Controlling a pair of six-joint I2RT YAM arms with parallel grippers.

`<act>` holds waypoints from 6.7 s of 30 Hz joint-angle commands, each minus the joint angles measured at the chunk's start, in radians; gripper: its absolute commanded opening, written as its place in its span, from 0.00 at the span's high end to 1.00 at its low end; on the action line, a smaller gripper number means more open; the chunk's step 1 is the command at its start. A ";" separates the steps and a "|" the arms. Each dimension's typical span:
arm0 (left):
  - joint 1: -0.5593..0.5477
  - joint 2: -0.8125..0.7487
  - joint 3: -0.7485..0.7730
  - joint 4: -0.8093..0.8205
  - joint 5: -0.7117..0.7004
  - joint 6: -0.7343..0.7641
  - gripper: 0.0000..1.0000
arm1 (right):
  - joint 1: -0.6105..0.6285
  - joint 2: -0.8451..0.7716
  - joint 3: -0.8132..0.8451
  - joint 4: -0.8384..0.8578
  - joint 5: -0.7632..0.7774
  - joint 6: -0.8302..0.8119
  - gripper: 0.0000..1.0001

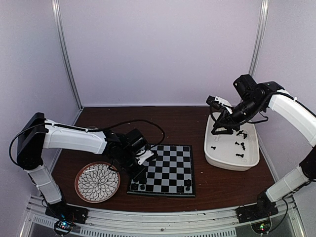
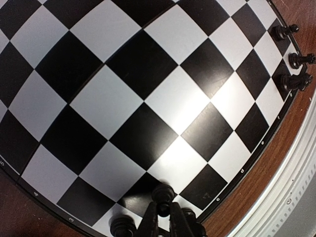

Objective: Set up the chess pieces on the board
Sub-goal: Place the pawn at g7, then pick up the bishop from h7.

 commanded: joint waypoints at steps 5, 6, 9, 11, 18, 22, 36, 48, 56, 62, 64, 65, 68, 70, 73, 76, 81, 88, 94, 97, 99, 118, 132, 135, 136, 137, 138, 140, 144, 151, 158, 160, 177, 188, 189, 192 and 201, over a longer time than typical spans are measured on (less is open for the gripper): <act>0.007 0.008 0.010 -0.026 -0.039 0.016 0.93 | -0.005 -0.006 0.013 -0.006 -0.008 0.002 0.52; 0.007 0.008 0.012 -0.030 -0.042 0.018 0.93 | -0.005 -0.006 0.012 -0.006 -0.008 0.002 0.52; 0.006 0.008 0.014 -0.046 -0.044 0.021 0.93 | -0.005 -0.006 0.013 -0.007 -0.008 0.002 0.52; 0.007 0.007 0.011 -0.048 -0.053 0.025 0.93 | -0.004 -0.003 0.014 -0.006 -0.010 0.002 0.52; 0.007 0.017 0.026 -0.062 -0.064 0.028 0.93 | -0.005 0.002 0.018 -0.008 -0.015 0.001 0.52; 0.007 0.010 0.035 -0.077 -0.071 0.030 0.94 | -0.005 0.001 0.017 -0.007 -0.015 0.000 0.52; 0.007 0.031 0.072 -0.105 -0.059 0.045 0.88 | -0.005 0.005 0.020 -0.009 -0.015 -0.002 0.52; 0.007 0.038 0.077 -0.093 -0.027 0.042 0.88 | -0.005 0.007 0.021 -0.009 -0.015 -0.003 0.52; 0.005 0.038 0.081 -0.096 -0.022 0.042 0.79 | -0.005 0.004 0.019 -0.009 -0.013 -0.003 0.52; 0.006 0.001 0.083 -0.110 -0.037 0.038 0.61 | -0.005 0.004 0.019 -0.009 -0.015 -0.003 0.52; 0.005 -0.006 0.089 -0.113 -0.035 0.036 0.58 | -0.005 0.003 0.018 -0.010 -0.016 -0.003 0.52; 0.005 -0.009 0.091 -0.112 -0.030 0.036 0.58 | -0.005 0.003 0.018 -0.009 -0.016 -0.003 0.52; 0.005 -0.008 0.099 -0.105 -0.008 0.035 0.57 | -0.004 0.004 0.019 -0.009 -0.016 -0.003 0.52; 0.005 -0.008 0.104 -0.098 0.001 0.035 0.58 | -0.005 0.003 0.018 -0.009 -0.016 -0.003 0.52; 0.006 -0.011 0.112 -0.097 0.002 0.035 0.60 | -0.005 -0.001 0.015 -0.010 -0.013 -0.003 0.52; 0.006 -0.036 0.114 -0.099 -0.049 0.032 0.60 | -0.005 -0.005 0.013 -0.009 -0.011 -0.003 0.52; 0.029 -0.065 0.132 -0.170 -0.223 -0.022 0.50 | -0.005 -0.007 0.010 -0.008 -0.014 -0.003 0.52; 0.065 -0.030 0.113 -0.214 -0.135 -0.062 0.48 | -0.005 -0.007 0.011 -0.007 -0.015 -0.003 0.52; 0.065 0.008 0.103 -0.202 -0.077 -0.055 0.45 | -0.005 -0.010 0.004 -0.006 -0.015 -0.003 0.52; 0.064 0.033 0.104 -0.192 -0.053 -0.050 0.45 | -0.005 -0.010 0.005 -0.006 -0.015 -0.003 0.52; 0.063 0.050 0.104 -0.192 -0.046 -0.048 0.45 | -0.005 -0.010 0.005 -0.006 -0.013 -0.003 0.52; 0.064 0.049 0.078 -0.167 0.023 -0.061 0.48 | -0.004 0.013 0.020 -0.013 -0.025 -0.006 0.52; 0.065 0.054 0.077 -0.167 0.040 -0.057 0.54 | -0.005 0.017 0.027 -0.016 -0.028 -0.008 0.52; 0.065 0.035 0.087 -0.174 0.001 -0.053 0.55 | -0.005 0.016 0.026 -0.016 -0.028 -0.007 0.53; 0.067 0.018 0.090 -0.175 -0.016 -0.052 0.55 | -0.004 0.015 0.026 -0.015 -0.027 -0.006 0.53; 0.068 0.003 0.096 -0.174 -0.029 -0.049 0.55 | -0.005 0.013 0.025 -0.015 -0.026 -0.006 0.53; 0.072 -0.016 0.103 -0.176 -0.041 -0.046 0.55 | -0.005 0.013 0.025 -0.015 -0.025 -0.006 0.52; 0.072 -0.053 0.122 -0.182 -0.066 -0.040 0.55 | -0.005 0.011 0.025 -0.015 -0.024 -0.006 0.53; 0.073 -0.094 0.136 -0.185 -0.093 -0.035 0.58 | -0.005 0.010 0.021 -0.013 -0.022 -0.006 0.53; 0.072 -0.160 0.100 -0.195 -0.138 -0.042 0.73 | -0.005 0.003 0.015 -0.005 -0.015 -0.004 0.53; 0.054 -0.104 0.095 -0.253 -0.039 0.000 0.64 | -0.005 0.011 0.013 -0.003 -0.013 -0.005 0.53; 0.040 -0.089 0.097 -0.278 -0.045 0.004 0.61 | -0.005 0.013 0.014 -0.003 -0.013 -0.005 0.53; 0.028 0.024 0.114 -0.290 -0.087 0.013 0.72 | -0.005 0.023 0.018 -0.004 -0.018 -0.005 0.53; 0.026 0.043 0.130 -0.272 -0.099 0.016 0.79 | -0.005 0.012 0.010 0.000 -0.015 -0.006 0.53; 0.026 0.043 0.132 -0.271 -0.102 0.016 0.80 | -0.005 0.011 0.008 0.000 -0.015 -0.006 0.53; 0.026 0.043 0.137 -0.268 -0.105 0.016 0.81 | -0.005 0.008 0.005 0.001 -0.013 -0.006 0.53; 0.026 0.046 0.144 -0.249 -0.093 0.016 0.84 | -0.005 0.005 0.003 0.001 -0.011 -0.005 0.54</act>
